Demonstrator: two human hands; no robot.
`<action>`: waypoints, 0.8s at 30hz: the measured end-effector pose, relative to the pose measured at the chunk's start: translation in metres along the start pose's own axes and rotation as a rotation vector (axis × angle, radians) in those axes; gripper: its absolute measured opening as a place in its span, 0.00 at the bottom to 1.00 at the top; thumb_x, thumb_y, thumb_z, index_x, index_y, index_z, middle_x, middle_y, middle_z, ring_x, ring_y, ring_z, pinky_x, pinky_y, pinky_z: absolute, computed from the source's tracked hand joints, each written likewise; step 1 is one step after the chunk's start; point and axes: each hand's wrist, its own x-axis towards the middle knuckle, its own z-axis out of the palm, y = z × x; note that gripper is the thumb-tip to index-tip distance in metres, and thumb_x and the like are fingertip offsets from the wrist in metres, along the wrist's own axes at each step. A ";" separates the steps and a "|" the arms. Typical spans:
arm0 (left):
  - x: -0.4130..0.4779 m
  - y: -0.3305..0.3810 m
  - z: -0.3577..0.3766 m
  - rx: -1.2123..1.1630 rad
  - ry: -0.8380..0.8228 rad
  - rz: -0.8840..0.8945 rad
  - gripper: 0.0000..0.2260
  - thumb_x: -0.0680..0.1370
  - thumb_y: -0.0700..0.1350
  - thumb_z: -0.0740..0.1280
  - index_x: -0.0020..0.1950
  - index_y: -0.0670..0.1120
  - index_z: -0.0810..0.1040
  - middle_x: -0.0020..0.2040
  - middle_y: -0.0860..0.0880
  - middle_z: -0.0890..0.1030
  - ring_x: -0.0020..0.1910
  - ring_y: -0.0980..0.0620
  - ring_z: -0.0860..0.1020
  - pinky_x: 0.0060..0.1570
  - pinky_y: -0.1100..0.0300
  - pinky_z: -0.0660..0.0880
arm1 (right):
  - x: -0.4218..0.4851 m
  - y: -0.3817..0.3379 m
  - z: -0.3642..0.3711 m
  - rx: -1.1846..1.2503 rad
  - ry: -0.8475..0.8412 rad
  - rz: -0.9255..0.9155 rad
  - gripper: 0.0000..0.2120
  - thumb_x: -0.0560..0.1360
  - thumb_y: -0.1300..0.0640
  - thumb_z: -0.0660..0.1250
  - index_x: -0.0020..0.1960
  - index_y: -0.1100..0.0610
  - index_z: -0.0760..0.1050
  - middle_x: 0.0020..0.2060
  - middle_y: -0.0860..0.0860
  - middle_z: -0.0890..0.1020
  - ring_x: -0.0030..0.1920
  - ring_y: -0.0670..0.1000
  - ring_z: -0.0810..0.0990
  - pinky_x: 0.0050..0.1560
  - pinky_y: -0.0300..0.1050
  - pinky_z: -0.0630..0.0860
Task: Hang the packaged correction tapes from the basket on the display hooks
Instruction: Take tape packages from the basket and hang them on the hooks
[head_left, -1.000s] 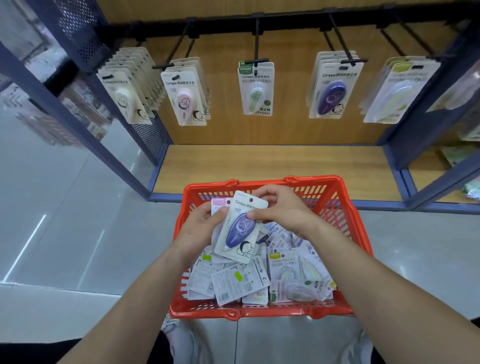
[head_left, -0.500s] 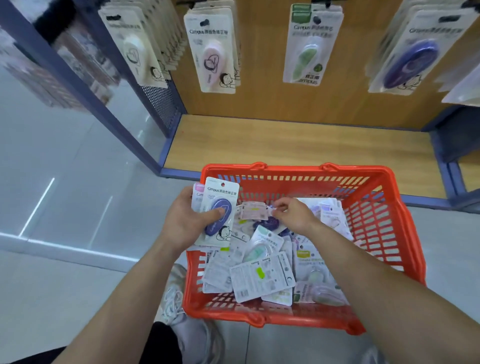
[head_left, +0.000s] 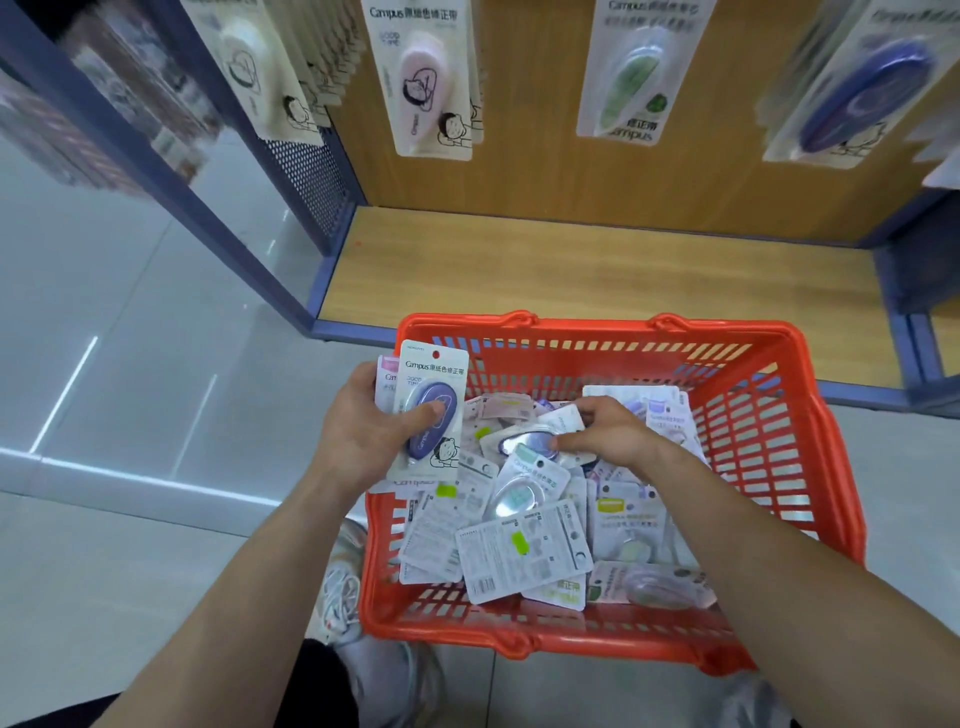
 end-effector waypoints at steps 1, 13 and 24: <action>-0.001 0.001 0.000 -0.004 -0.001 -0.007 0.21 0.70 0.45 0.81 0.59 0.53 0.77 0.49 0.55 0.86 0.47 0.52 0.85 0.48 0.46 0.83 | -0.005 -0.002 -0.002 -0.015 -0.008 -0.014 0.15 0.69 0.60 0.81 0.53 0.56 0.82 0.47 0.54 0.87 0.51 0.56 0.86 0.56 0.56 0.81; -0.046 0.077 -0.003 -0.089 -0.126 0.086 0.18 0.71 0.42 0.80 0.58 0.45 0.81 0.48 0.49 0.88 0.47 0.48 0.87 0.50 0.49 0.83 | -0.116 -0.107 -0.066 0.177 0.068 -0.324 0.14 0.71 0.71 0.75 0.53 0.61 0.78 0.42 0.55 0.87 0.40 0.51 0.86 0.40 0.44 0.83; -0.133 0.173 -0.019 -0.244 -0.253 0.330 0.19 0.73 0.38 0.78 0.61 0.46 0.78 0.53 0.49 0.87 0.52 0.48 0.86 0.53 0.50 0.82 | -0.242 -0.183 -0.070 0.356 0.031 -0.566 0.14 0.68 0.64 0.77 0.51 0.59 0.77 0.45 0.57 0.88 0.42 0.52 0.87 0.40 0.45 0.83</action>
